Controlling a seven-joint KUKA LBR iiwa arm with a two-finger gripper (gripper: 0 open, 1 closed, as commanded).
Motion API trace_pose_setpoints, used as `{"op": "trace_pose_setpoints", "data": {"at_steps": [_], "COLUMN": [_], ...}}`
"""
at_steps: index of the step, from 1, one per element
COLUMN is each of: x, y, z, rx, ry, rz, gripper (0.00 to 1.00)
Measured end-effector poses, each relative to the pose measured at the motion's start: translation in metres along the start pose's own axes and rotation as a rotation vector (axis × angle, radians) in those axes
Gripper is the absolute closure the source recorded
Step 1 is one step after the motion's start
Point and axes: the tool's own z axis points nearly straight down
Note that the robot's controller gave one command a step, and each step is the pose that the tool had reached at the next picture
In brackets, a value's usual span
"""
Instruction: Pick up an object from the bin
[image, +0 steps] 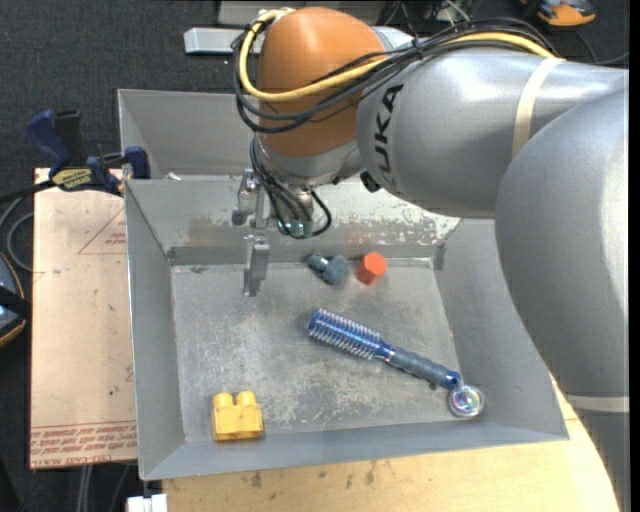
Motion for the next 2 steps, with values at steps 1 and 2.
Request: {"op": "trace_pose_setpoints", "data": {"at_steps": [1, 2], "x": [0.13, 0.158], "y": [0.014, 0.031], "z": [0.147, 0.145], "rx": [0.0, 0.001], "ry": [-0.018, -0.046], "rz": [-0.403, -0.758], "gripper": [0.0, 0.0]}}
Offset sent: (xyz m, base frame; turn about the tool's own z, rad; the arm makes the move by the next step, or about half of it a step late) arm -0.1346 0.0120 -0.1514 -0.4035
